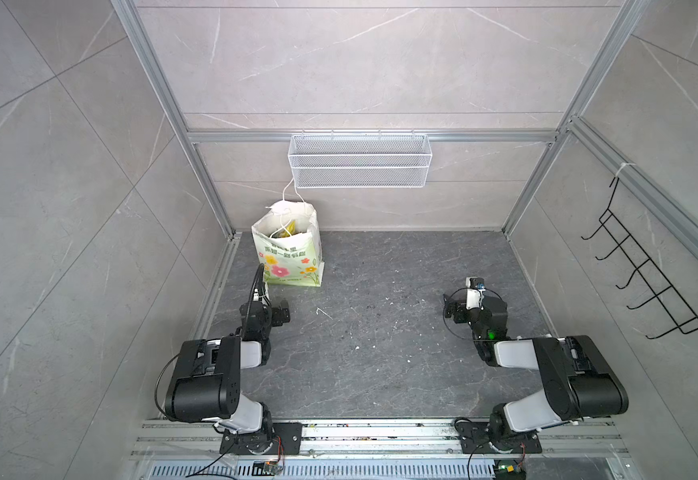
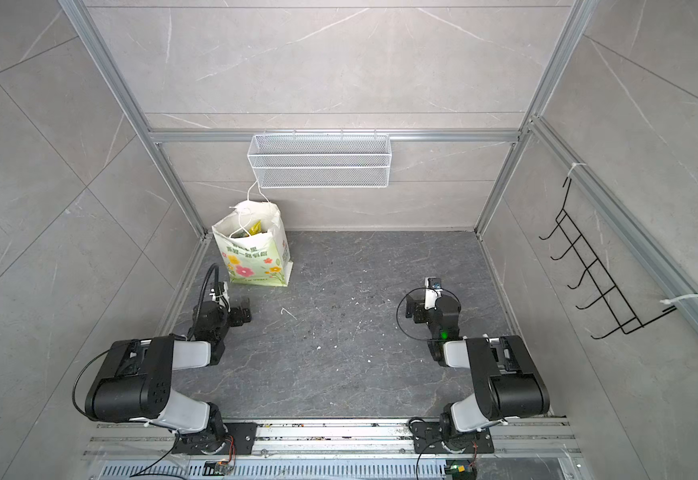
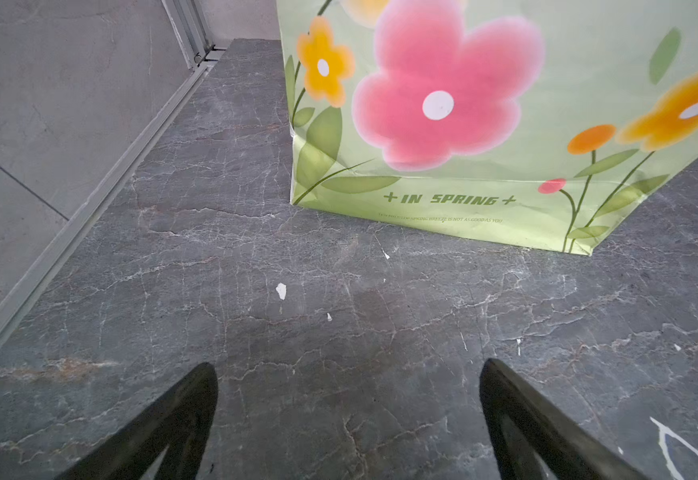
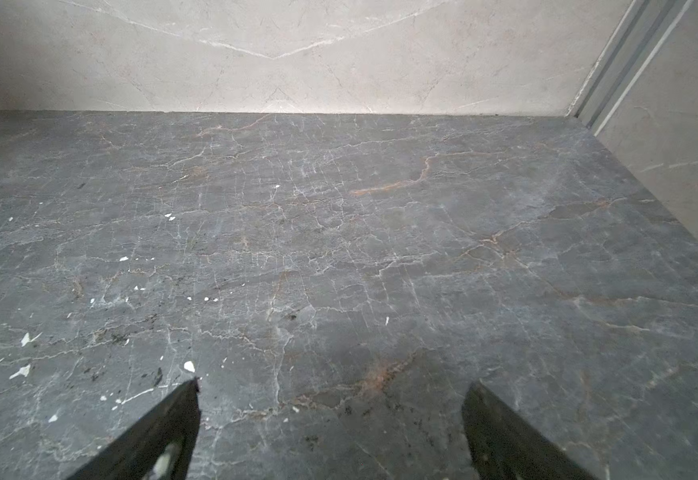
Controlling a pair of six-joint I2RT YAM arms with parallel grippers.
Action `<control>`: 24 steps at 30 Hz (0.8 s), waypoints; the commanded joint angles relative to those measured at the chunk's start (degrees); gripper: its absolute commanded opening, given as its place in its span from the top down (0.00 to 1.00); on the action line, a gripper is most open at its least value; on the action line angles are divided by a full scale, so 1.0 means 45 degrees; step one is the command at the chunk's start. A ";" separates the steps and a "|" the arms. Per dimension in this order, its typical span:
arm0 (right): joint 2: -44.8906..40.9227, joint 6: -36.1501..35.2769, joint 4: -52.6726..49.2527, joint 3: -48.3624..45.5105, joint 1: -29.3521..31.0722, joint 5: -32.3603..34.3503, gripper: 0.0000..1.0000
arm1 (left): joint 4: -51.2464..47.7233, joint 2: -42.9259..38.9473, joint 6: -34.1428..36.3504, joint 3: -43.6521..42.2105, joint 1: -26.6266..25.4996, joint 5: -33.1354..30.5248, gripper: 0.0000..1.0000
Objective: Take the snacks out of the paper bag
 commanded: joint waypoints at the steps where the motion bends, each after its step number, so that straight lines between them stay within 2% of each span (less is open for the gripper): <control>1: 0.0021 -0.0157 -0.0110 0.0250 0.0093 -0.0081 0.01 | 0.0414 -0.0086 0.0000 0.0205 0.0074 0.0109 0.00; 18: 0.0012 -0.0168 -0.0150 0.0291 0.0153 0.0139 0.01 | 0.0579 -0.0147 0.0020 0.0130 0.0087 0.0073 0.00; 20: -0.0731 0.0096 -0.1653 0.0875 0.0222 0.0935 0.01 | -0.0023 -0.1020 0.0387 0.0079 -0.0280 -0.0191 0.01; 21: -0.1467 0.0245 -0.3718 0.1509 0.0247 0.1170 0.01 | -0.0988 -0.1813 0.0500 0.0196 -0.0702 -0.1005 0.02; 23: -0.2756 0.1624 -0.7037 0.2738 0.0239 0.1813 0.01 | -0.3086 -0.4160 0.0577 0.0492 -0.1506 -0.1778 0.14; 24: -0.3295 0.2365 -0.7365 0.2831 0.0250 0.1781 0.03 | -0.3728 -0.5187 0.0476 0.0517 -0.1799 -0.1602 0.20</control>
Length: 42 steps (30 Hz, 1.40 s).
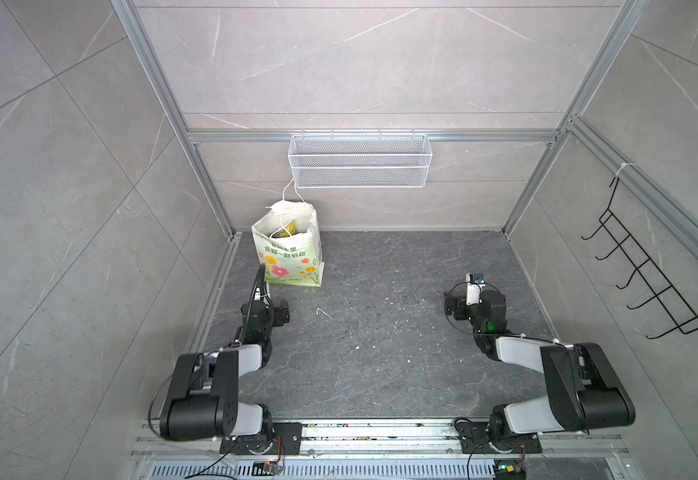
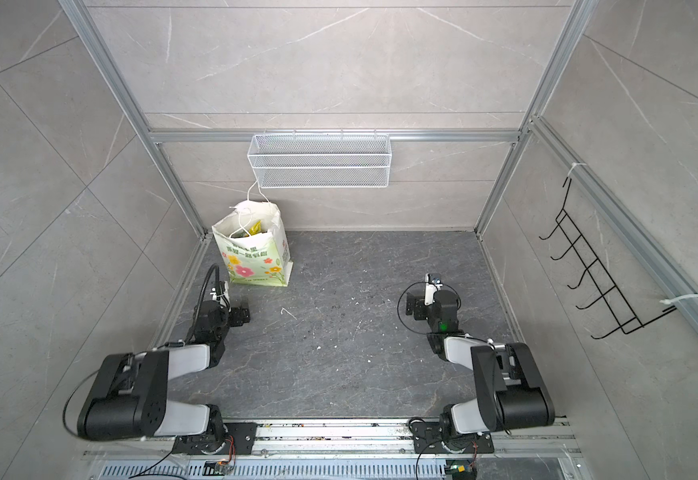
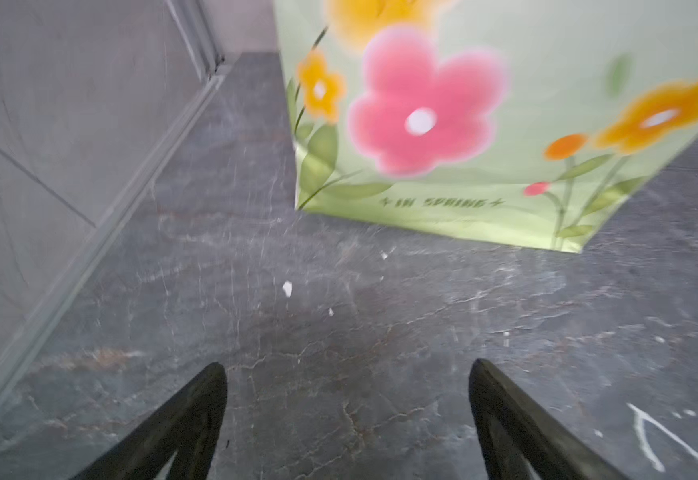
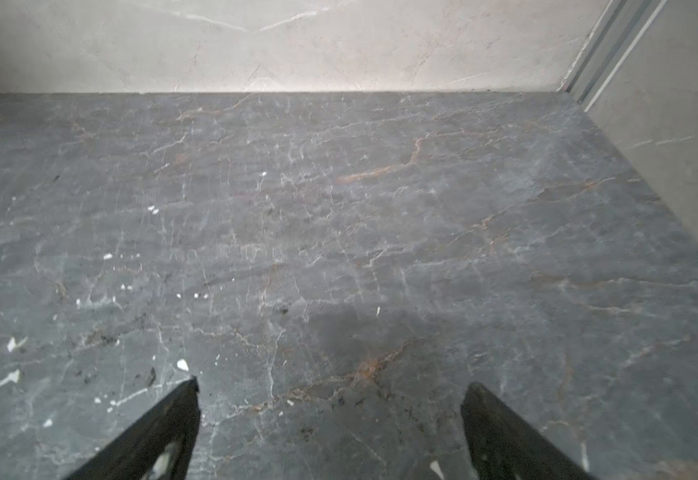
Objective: Take the snacks out of the paper bag
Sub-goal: 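Raise both arms and move the grippers toward the paper bag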
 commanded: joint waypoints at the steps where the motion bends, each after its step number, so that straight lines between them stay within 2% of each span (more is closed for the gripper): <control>1: -0.2171 0.2180 -0.3179 0.1135 0.0046 0.0408 0.08 | -0.1885 -0.3607 0.0011 0.0454 -0.1011 -0.0566 0.25; 3: -0.2851 0.2950 -0.3779 0.1491 0.0057 -0.0641 0.33 | -0.2491 -0.5225 -0.0298 0.0522 -0.1202 -0.0270 0.45; 4: -0.3009 0.3228 -0.4329 0.1891 0.0072 -0.0998 0.38 | -0.2856 -0.5843 -0.0397 0.0673 -0.1199 -0.0413 0.57; 5: -0.3057 0.3488 -0.4606 0.2205 0.0072 -0.1338 0.48 | -0.3161 -0.6292 -0.0585 0.0870 -0.1197 -0.0923 0.75; 6: -0.2993 0.3633 -0.4805 0.2512 0.0067 -0.1709 0.68 | -0.3374 -0.6648 -0.0806 0.1096 -0.1166 -0.1483 0.91; 7: -0.2883 0.3777 -0.4865 0.2748 0.0070 -0.2048 0.78 | -0.3442 -0.6915 -0.0953 0.1235 -0.1112 -0.1781 0.99; 8: -0.2713 0.3898 -0.4868 0.2992 0.0088 -0.2398 0.81 | -0.3489 -0.7068 -0.1125 0.1445 -0.0968 -0.1968 1.00; 10: -0.2377 0.4232 -0.4852 0.3318 0.0130 -0.2565 0.82 | -0.4318 -0.6915 -0.1523 0.2371 -0.0502 -0.2160 1.00; 13: -0.2083 0.4704 -0.4155 0.3166 0.0290 -0.2404 0.89 | -0.5729 -0.5914 -0.2337 0.4125 0.0913 -0.1125 1.00; 15: -0.1828 0.4795 -0.3835 0.3099 0.0592 -0.2198 0.91 | -0.5870 -0.5106 -0.2982 0.4953 0.2259 0.0491 1.00; 17: -0.1566 0.4816 -0.3735 0.3172 0.0981 -0.2033 0.93 | -0.6036 -0.4139 -0.3649 0.5713 0.3270 0.1447 1.00; 20: -0.1059 0.4714 -0.3334 0.3341 0.1894 -0.2045 0.94 | -0.6694 -0.1421 -0.4455 0.7477 0.5059 0.4456 1.00; 22: -0.0649 0.4497 -0.3215 0.3592 0.2634 -0.1999 0.95 | -0.6931 0.0717 -0.4634 0.8734 0.5622 0.6345 1.00; 28: 0.0269 0.4601 -0.2744 0.4138 0.4089 -0.2020 0.96 | -0.9064 0.6622 -0.3739 1.3565 0.5850 0.9698 1.00; 33: 0.0495 0.4479 -0.2811 0.4385 0.4734 -0.1856 0.96 | -1.1383 1.0482 -0.3317 1.7687 0.5688 1.0314 1.00; 38: 0.0780 0.4458 -0.2698 0.4588 0.5206 -0.1760 0.94 | -1.2812 1.3046 -0.3071 2.0385 0.5280 1.0722 1.00; 42: 0.1098 0.4635 -0.2294 0.4802 0.5381 -0.1881 0.94 | -1.3085 1.4829 -0.3029 2.2042 0.4871 1.1077 1.00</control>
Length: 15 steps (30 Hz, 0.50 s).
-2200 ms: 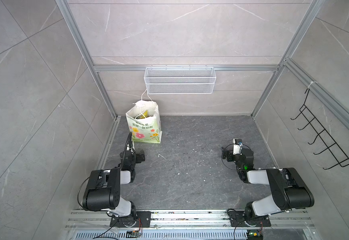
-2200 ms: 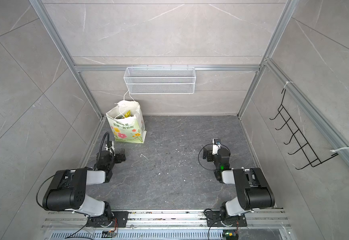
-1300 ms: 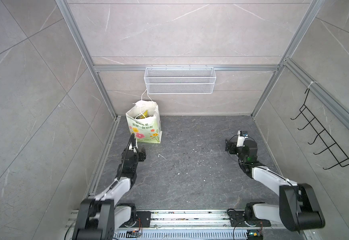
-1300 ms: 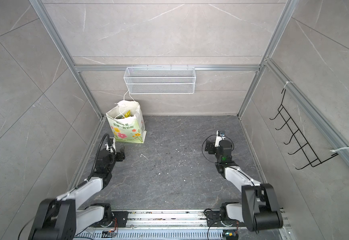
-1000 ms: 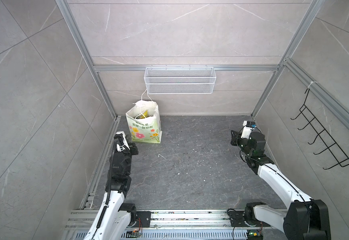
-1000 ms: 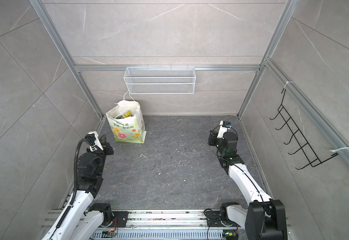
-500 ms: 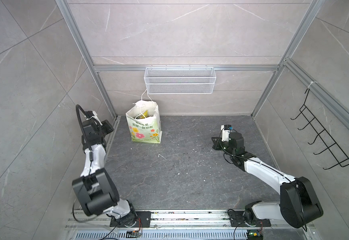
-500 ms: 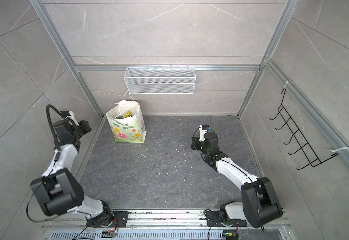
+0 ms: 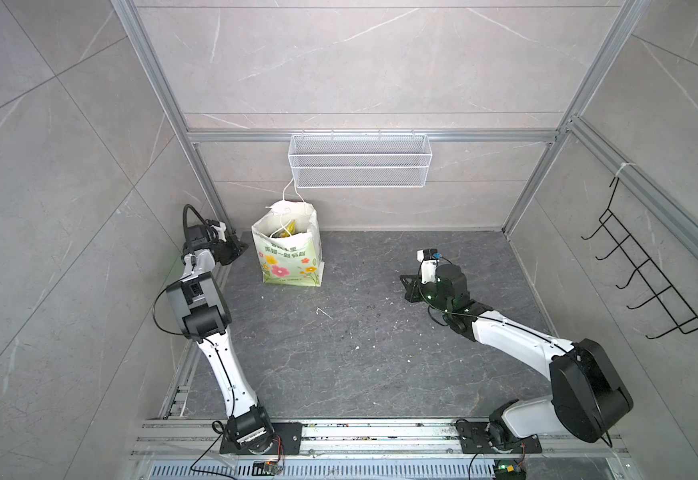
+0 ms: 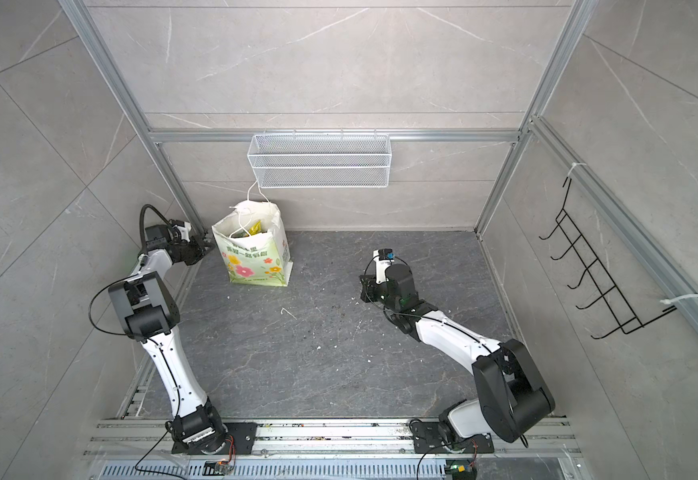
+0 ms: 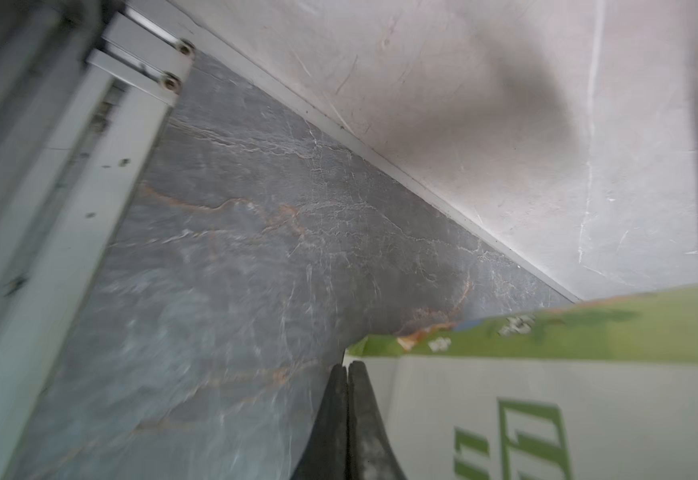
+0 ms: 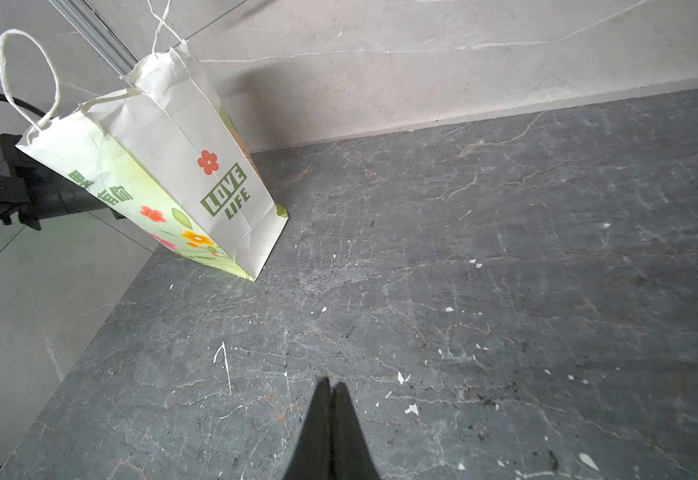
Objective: Take the snacks out of the paper bag
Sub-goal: 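Raise both arms and move the grippers toward the paper bag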
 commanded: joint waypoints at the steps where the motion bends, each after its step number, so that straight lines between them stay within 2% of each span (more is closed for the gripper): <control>1: 0.0308 0.0145 0.0574 0.0515 0.0173 0.0081 0.94 | -0.1029 0.1122 0.0370 0.1499 -0.0469 0.1041 1.00; 7: 0.0211 0.0158 0.0779 0.0600 0.0296 0.0154 0.94 | -0.1400 0.2697 -0.0016 0.3302 -0.0839 0.1399 1.00; 15: -0.0229 -0.0077 0.0618 0.0440 0.0323 0.0399 0.91 | -0.1460 0.2895 0.0252 0.3047 -0.1264 0.2052 1.00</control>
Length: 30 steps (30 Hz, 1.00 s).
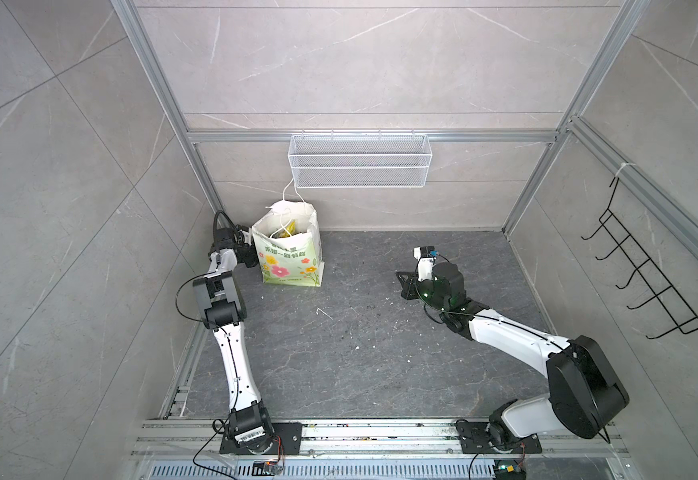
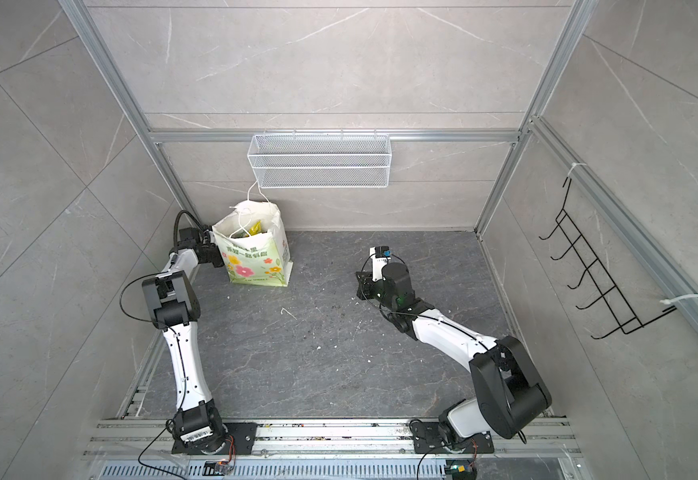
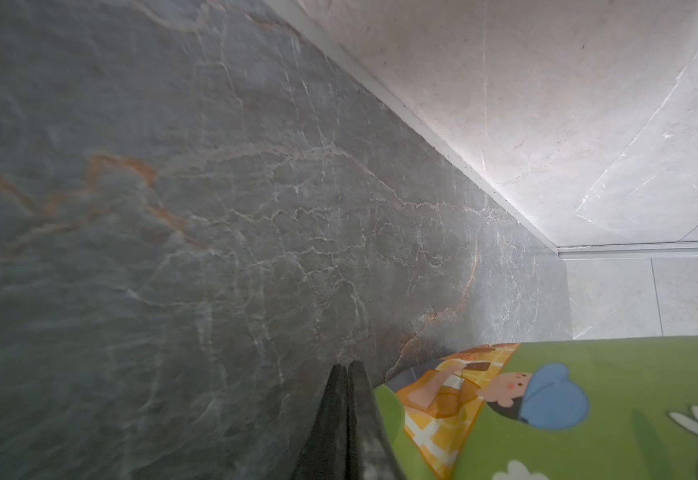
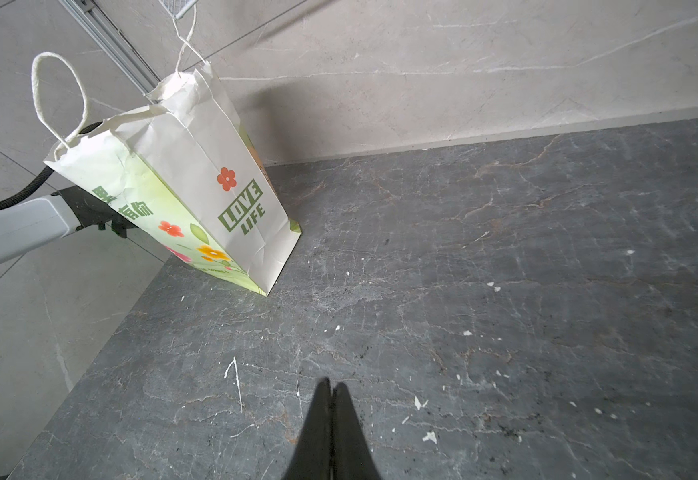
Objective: Take the snacks out of the paper bag
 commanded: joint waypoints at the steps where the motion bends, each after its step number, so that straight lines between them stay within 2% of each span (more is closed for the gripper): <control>1: -0.0415 -0.0144 0.0177 0.0196 0.0088 0.0174 0.91 | -0.0172 -0.0181 0.0304 0.0046 -0.0119 0.0841 1.00; 12: -0.0241 -0.0068 0.0565 0.0216 0.0077 0.0028 0.89 | 0.0115 -0.1215 0.1184 -0.1541 -0.0556 0.1184 1.00; 24: -0.0621 -0.0273 0.0786 -0.0155 0.0085 0.0095 0.88 | 0.1002 -0.2967 0.1684 -0.3967 -0.1156 0.0608 1.00; 30: -0.0552 -0.0581 0.0490 0.0084 0.0060 0.0141 0.82 | 0.0959 -0.4701 0.2468 -0.5795 -0.1924 -0.1005 1.00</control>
